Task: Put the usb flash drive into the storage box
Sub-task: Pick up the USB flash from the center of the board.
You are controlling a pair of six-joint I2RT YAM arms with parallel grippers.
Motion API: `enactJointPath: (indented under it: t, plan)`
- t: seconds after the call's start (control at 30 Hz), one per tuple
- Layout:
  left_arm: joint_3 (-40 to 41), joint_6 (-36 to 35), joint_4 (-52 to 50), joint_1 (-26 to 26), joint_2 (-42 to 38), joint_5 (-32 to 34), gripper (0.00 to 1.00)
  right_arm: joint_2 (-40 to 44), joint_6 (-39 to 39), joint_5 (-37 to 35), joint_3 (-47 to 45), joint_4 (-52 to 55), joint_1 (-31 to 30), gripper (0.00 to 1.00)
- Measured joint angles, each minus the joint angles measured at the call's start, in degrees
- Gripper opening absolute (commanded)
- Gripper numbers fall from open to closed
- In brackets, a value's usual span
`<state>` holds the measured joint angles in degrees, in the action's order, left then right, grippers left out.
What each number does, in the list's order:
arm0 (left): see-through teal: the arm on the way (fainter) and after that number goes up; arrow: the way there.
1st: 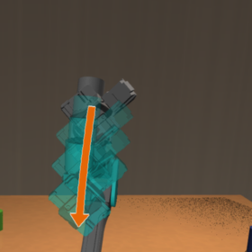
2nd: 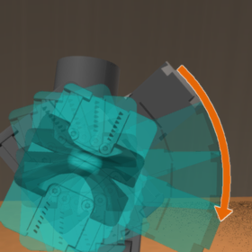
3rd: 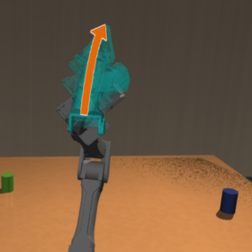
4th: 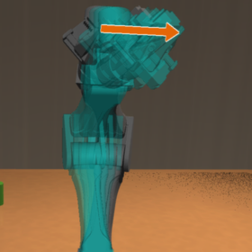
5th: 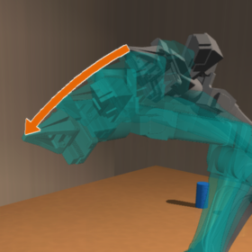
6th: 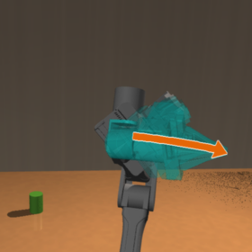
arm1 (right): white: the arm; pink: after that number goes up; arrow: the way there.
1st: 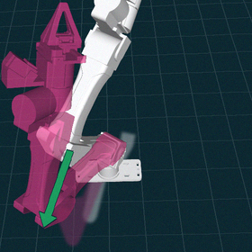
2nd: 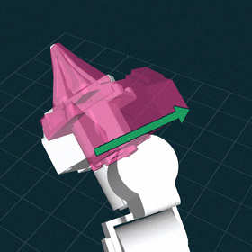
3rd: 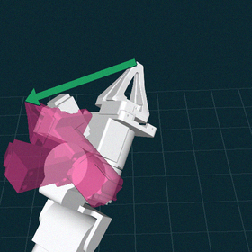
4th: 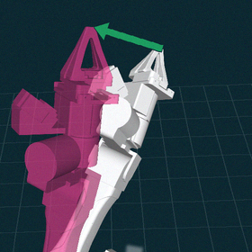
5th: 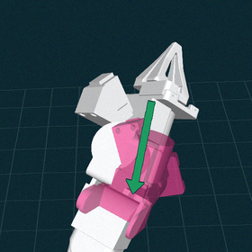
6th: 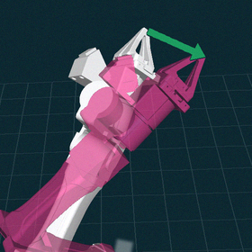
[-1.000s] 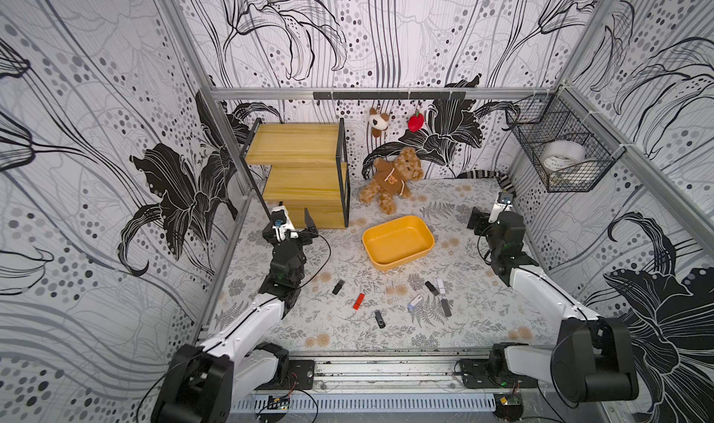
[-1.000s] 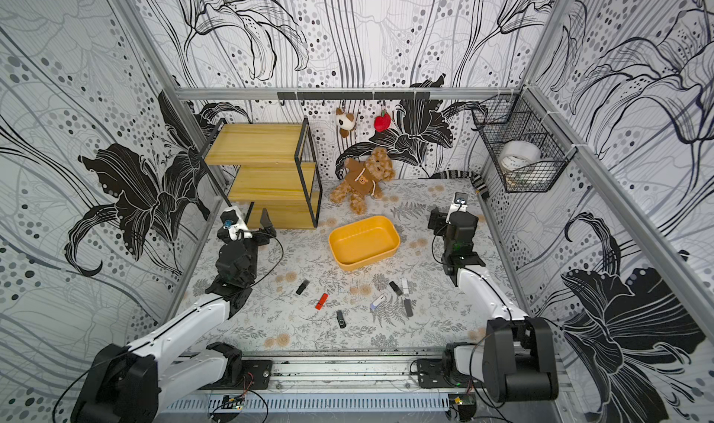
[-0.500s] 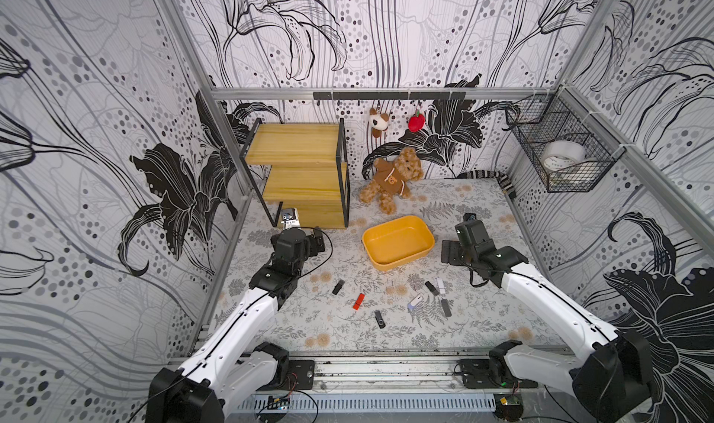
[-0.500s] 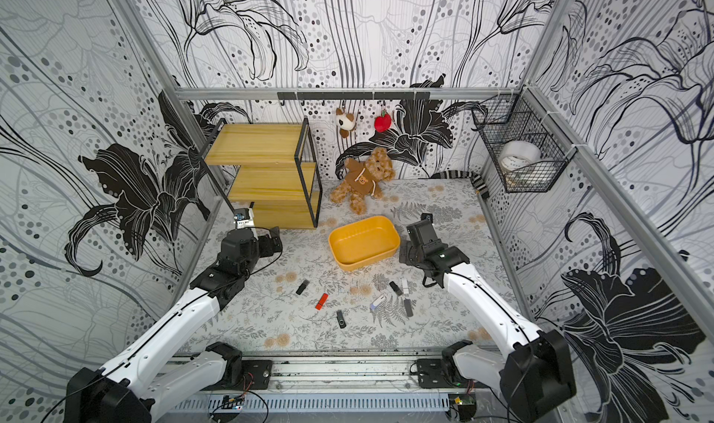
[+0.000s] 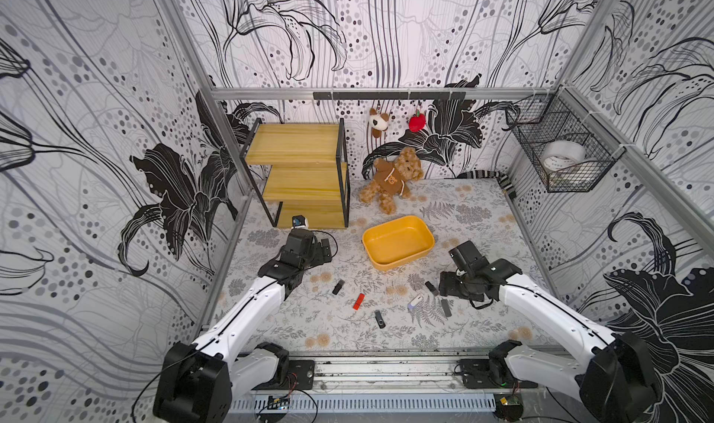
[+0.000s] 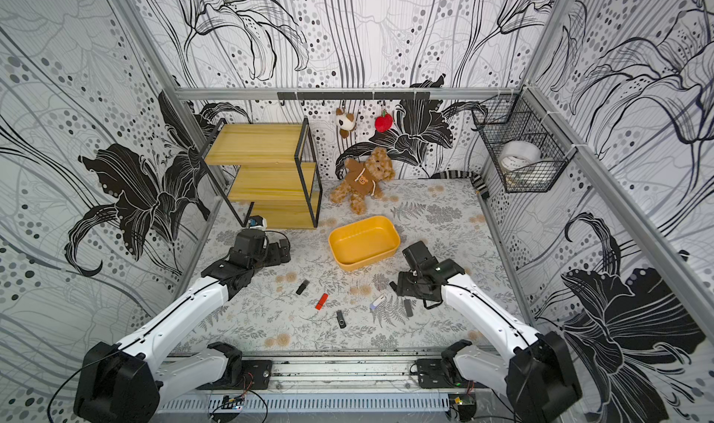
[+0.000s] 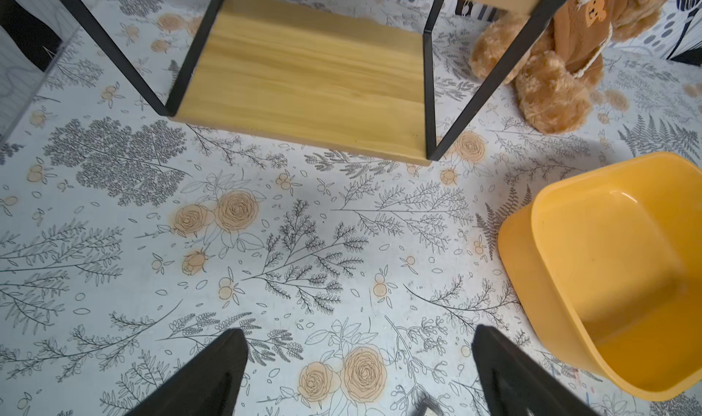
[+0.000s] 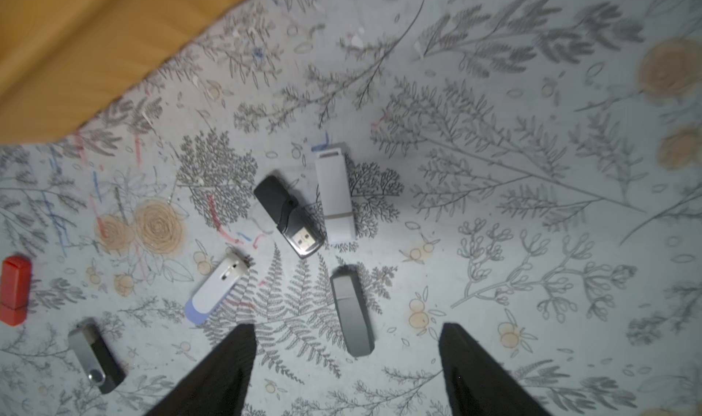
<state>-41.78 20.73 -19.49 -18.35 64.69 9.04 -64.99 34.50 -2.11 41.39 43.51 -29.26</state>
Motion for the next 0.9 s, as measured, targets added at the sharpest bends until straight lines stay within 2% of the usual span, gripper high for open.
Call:
enactJointPath:
  t: [0.3, 0.9]
  plan:
    - [0.13, 0.7, 0.02, 0.0, 0.63, -1.73, 0.98, -2.05, 2.8, 0.83, -3.58, -1.16, -4.57, 0.65]
    - [0.13, 0.68, 0.42, 0.0, 4.85, -3.39, 0.98, -10.34, 2.62, 0.2, -4.15, -5.88, -4.81, 0.5]
